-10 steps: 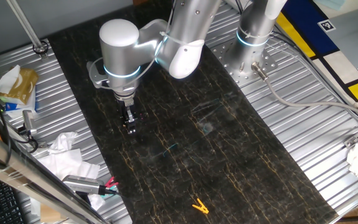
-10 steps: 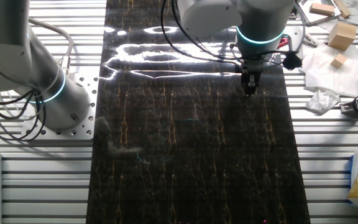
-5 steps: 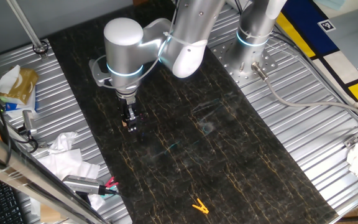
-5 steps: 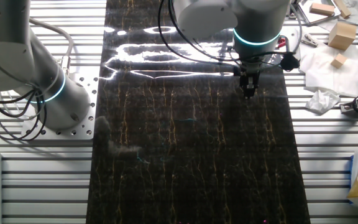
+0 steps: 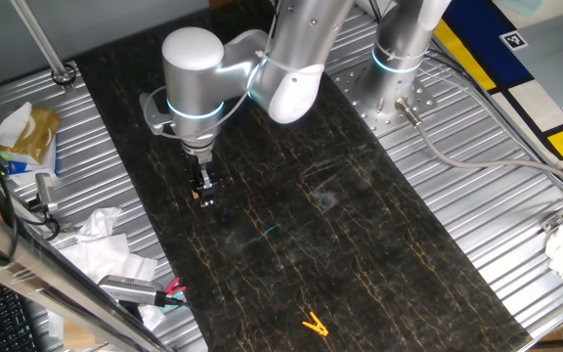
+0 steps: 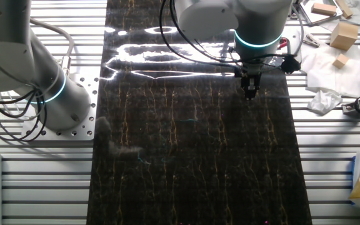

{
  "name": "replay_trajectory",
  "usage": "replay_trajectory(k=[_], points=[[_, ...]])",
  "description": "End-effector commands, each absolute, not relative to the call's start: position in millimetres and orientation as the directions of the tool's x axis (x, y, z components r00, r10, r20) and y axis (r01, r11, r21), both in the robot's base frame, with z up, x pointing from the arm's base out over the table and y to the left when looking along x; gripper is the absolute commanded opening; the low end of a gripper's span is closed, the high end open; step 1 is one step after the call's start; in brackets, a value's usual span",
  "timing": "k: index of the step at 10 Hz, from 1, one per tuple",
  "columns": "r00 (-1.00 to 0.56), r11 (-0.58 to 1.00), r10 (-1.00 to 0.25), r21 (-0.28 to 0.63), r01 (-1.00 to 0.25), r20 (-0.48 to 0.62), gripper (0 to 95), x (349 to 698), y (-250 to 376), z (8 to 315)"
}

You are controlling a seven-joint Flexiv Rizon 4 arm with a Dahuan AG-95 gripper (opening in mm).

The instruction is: Hold a small block with the gripper and sweep it from left to right on the table

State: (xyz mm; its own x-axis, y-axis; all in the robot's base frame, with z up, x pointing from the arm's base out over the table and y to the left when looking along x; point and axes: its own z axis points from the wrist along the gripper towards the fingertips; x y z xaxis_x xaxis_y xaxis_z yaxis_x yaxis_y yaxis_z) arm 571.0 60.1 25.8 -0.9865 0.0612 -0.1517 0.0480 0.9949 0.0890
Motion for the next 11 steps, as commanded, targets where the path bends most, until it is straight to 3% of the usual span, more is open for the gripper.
replay_trajectory(k=[1,11], points=[[-0.986,0.994,0.066,0.099,0.051,-0.151,57.0,572,62,25],[-0.983,0.990,0.096,0.115,0.079,-0.155,57.0,574,77,16]])
